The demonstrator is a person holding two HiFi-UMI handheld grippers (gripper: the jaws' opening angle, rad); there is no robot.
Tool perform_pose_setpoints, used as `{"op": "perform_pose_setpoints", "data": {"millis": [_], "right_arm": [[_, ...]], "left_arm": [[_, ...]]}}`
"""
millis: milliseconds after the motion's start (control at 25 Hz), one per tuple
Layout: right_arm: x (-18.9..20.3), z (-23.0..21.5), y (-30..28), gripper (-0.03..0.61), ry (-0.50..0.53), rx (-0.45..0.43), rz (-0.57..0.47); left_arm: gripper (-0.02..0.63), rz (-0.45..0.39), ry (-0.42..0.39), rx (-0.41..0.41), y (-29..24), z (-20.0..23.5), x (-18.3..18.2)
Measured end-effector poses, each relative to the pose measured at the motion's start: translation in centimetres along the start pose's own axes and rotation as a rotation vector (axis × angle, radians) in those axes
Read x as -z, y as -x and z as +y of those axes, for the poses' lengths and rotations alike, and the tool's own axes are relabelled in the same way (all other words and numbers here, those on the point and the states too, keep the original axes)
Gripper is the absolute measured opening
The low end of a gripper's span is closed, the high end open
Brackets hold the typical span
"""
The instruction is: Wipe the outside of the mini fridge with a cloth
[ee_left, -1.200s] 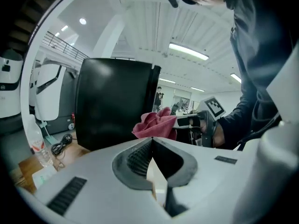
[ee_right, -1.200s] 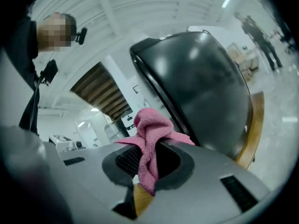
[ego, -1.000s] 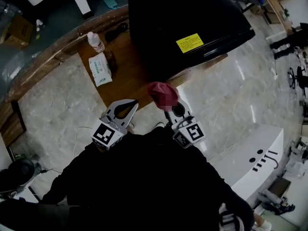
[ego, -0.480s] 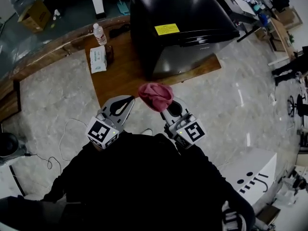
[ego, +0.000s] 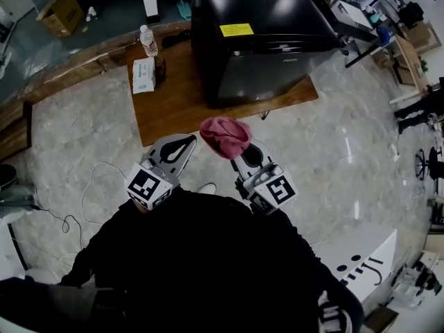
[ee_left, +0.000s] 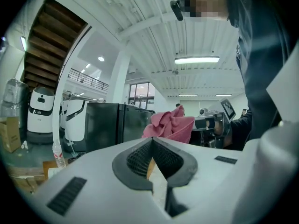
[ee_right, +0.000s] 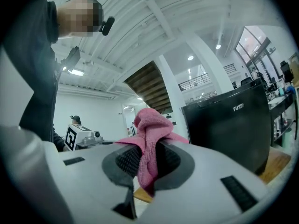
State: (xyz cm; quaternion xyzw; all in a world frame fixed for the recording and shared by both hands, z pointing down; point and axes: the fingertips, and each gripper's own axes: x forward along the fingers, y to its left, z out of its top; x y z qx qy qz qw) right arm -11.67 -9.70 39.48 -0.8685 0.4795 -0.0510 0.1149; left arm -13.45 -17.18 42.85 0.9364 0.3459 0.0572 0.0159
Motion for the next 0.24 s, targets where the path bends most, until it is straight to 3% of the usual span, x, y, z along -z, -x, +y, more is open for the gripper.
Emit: {"op": "perform_pose_setpoints", "data": {"millis": [240], "right_arm": [[0.4, 1.2, 0.9, 0.051, 0.030, -0.005, 0.011]], "left_arm": [[0.005, 0.010, 0.008, -0.018, 1.6, 0.0, 0.6]]}}
